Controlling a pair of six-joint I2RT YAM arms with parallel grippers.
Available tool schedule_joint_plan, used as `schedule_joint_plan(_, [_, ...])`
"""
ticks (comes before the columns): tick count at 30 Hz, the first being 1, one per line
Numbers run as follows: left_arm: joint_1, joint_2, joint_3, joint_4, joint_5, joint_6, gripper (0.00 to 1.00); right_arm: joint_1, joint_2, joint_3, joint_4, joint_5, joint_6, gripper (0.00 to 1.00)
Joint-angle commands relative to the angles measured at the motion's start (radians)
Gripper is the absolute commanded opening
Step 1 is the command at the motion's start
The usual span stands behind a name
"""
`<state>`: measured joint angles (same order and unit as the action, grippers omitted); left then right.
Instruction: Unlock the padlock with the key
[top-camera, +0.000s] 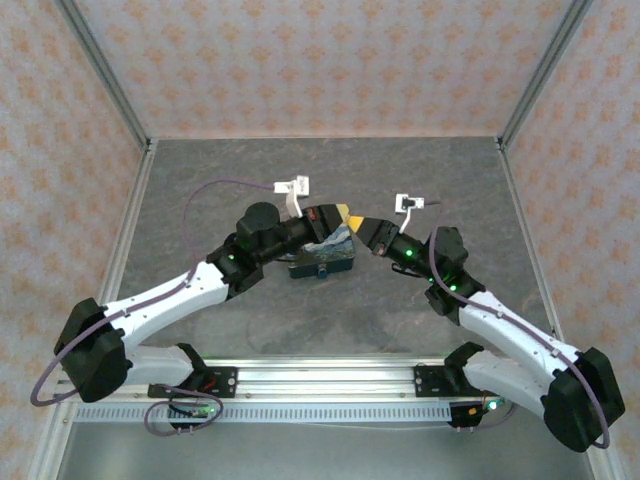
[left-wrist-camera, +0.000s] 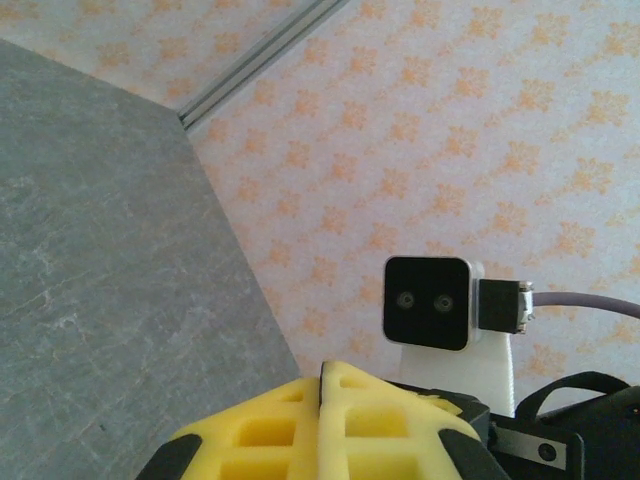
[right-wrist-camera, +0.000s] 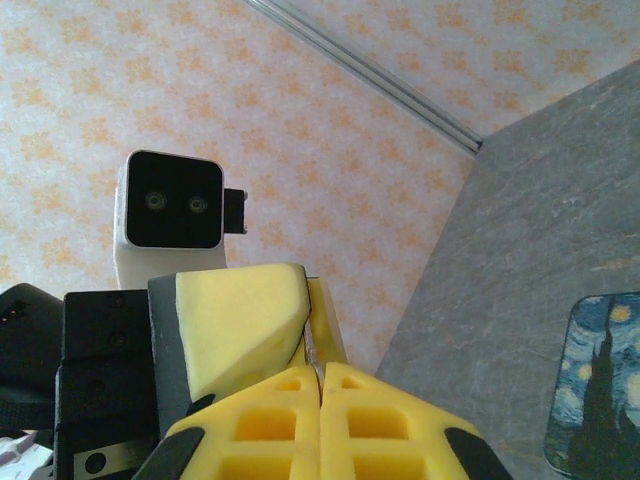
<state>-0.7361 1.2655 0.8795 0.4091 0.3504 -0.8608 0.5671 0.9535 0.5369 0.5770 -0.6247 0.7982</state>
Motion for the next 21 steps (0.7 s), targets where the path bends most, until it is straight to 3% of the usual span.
schedule_joint_plan(1, [0.006, -0.037, -0.009, -0.037, -0.053, 0.045, 0.07, 0.001, -0.044, 0.018, -0.039, 0.025, -0.056, 0.0])
schedule_joint_plan(3, [0.006, -0.052, -0.002, -0.076, -0.065, 0.068, 0.24, 0.001, -0.054, 0.03, -0.096, 0.026, -0.09, 0.0])
schedule_joint_plan(8, [0.012, -0.099, 0.031, -0.254, -0.133, 0.158, 0.51, -0.001, -0.098, 0.077, -0.378, 0.077, -0.255, 0.0])
schedule_joint_plan(15, [0.006, 0.002, 0.153, -0.564, -0.215, 0.354, 0.66, -0.002, -0.107, 0.166, -0.832, 0.3, -0.444, 0.0])
schedule_joint_plan(18, [-0.028, 0.113, 0.249, -0.685, -0.265, 0.443, 0.69, -0.011, -0.082, 0.192, -0.955, 0.383, -0.466, 0.0])
schedule_joint_plan(21, [-0.071, 0.246, 0.37, -0.793, -0.313, 0.506, 0.69, -0.045, -0.066, 0.179, -1.004, 0.389, -0.452, 0.0])
